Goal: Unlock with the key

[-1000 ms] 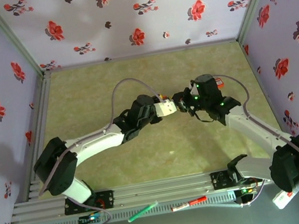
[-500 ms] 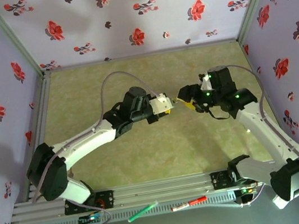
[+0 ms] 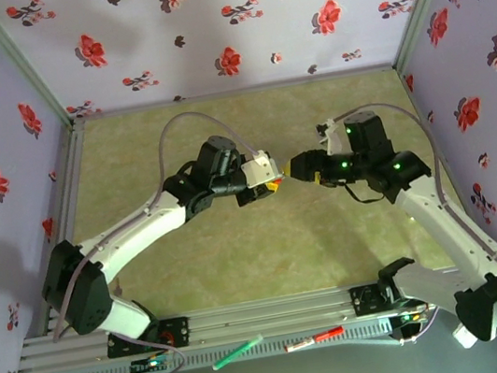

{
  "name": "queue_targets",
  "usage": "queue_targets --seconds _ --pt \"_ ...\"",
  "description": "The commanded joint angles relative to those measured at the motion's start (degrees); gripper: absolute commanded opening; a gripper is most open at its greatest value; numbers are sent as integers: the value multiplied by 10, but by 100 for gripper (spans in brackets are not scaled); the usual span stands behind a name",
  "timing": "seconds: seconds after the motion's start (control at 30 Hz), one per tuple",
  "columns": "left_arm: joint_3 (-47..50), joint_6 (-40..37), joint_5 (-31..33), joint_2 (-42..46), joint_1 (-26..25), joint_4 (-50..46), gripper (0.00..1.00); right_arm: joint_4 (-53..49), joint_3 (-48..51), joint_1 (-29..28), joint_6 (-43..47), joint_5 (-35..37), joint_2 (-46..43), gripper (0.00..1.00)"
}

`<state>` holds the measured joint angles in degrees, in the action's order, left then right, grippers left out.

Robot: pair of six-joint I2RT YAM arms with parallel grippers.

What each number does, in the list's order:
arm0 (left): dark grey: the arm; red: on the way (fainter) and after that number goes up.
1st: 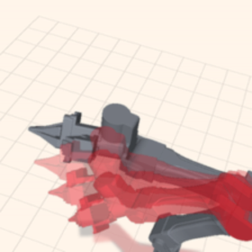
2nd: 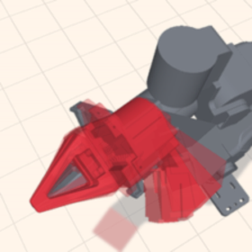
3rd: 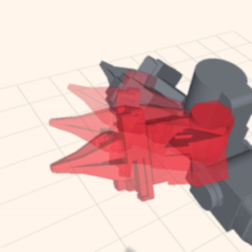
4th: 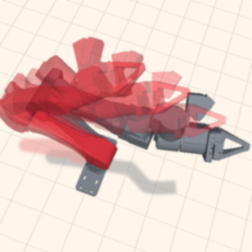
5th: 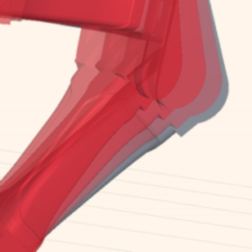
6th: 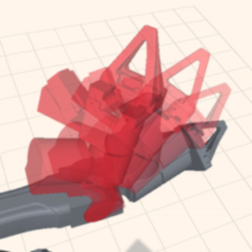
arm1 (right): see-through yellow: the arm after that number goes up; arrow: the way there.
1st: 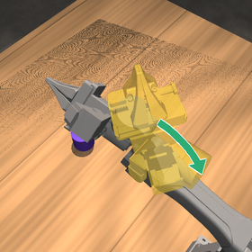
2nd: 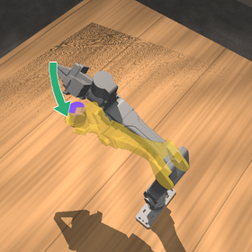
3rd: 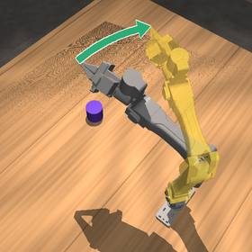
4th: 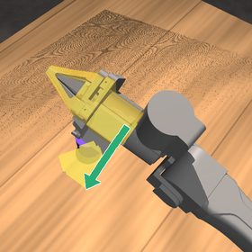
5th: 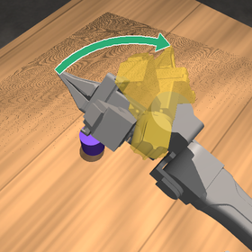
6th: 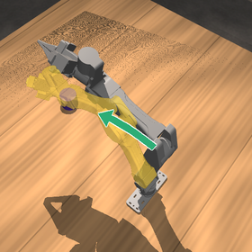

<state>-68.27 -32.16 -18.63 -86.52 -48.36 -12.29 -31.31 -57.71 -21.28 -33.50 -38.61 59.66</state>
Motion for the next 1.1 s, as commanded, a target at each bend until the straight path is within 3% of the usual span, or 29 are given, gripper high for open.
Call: queue_targets --seconds 0.0,0.13,0.43,0.63,0.93,1.07 --pt "-48 -21 -44 3 6 -60 0 -2 1 -5 95 23 -19 61" --pt "-56 -25 -55 3 9 -79 0 39 27 -4 107 36 -25 55" --pt "-51 -27 -51 2 8 -70 0 106 19 -31 5 -8 33 40" --pt "-51 -27 -51 -3 9 -70 0 105 22 -54 -4 1 50 29" --pt "-66 -32 -58 -6 9 -102 0 66 15 -54 51 25 48 4" --pt "-84 -28 -82 -12 10 -130 0 51 11 -56 102 27 44 0"
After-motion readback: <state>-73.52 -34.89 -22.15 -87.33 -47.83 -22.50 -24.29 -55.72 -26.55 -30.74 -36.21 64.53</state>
